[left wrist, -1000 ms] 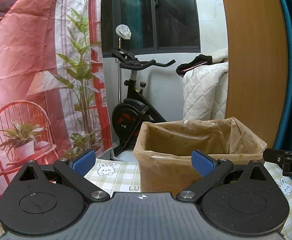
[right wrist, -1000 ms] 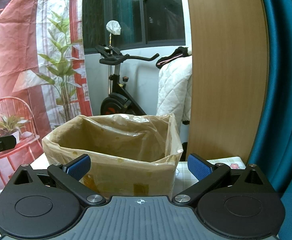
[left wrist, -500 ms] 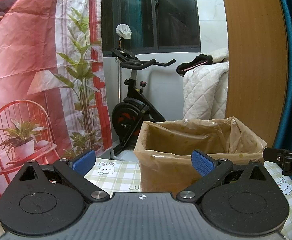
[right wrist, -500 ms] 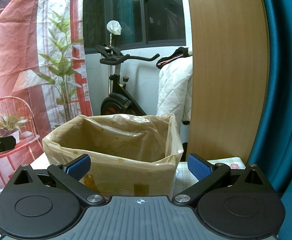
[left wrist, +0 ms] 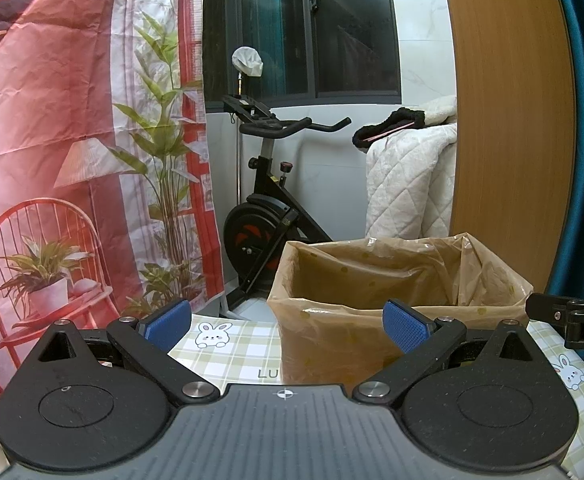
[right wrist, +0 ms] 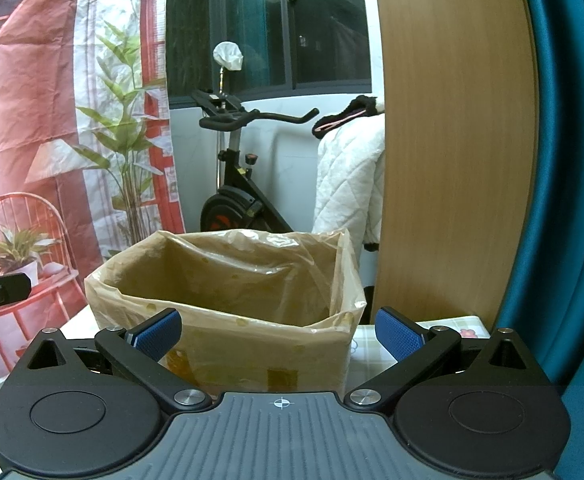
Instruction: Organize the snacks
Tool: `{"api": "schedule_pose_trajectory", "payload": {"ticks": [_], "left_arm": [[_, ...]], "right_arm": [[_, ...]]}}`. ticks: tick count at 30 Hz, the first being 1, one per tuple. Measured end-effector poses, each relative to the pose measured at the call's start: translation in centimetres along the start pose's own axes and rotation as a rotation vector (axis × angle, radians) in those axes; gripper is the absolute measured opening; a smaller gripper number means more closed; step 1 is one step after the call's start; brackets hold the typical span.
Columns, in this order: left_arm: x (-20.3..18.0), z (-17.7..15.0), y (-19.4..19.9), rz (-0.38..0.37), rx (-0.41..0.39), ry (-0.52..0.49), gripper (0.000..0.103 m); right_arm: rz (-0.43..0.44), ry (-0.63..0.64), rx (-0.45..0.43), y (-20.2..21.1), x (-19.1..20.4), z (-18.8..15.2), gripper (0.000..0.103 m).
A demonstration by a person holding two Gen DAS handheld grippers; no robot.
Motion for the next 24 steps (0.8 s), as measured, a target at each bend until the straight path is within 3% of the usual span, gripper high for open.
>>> {"api": "schedule_pose_trajectory", "payload": {"ticks": [13, 20, 24], "left_arm": [[0.3, -0.4, -0.1, -0.001, 0.01, 0.024, 0.103], [1.3, -1.1, 0.0, -0.103, 0.003, 0.156, 0.103], [1.1, -1.7, -0.5, -0.097, 0.019, 0.146, 0.103]], "right_arm": [[-0.001, 0.008, 0.009, -0.3, 0.1, -0.2, 0.103], [0.004, 0.029, 0.013, -0.2, 0.4, -0.9, 0.103], [0.007, 0.051, 0.014, -0.2, 0.6, -1.7, 0.103]]}}
Point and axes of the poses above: each gripper's, at about its wrist camera, not at the fingertips, and y roughly against the way its jaws point, x to its left, z to its top, the point moved 4 cm from there along -y, roughly the way its jaws point, and after that the axes turned 14 degrees about y, right-handed, at the moved point
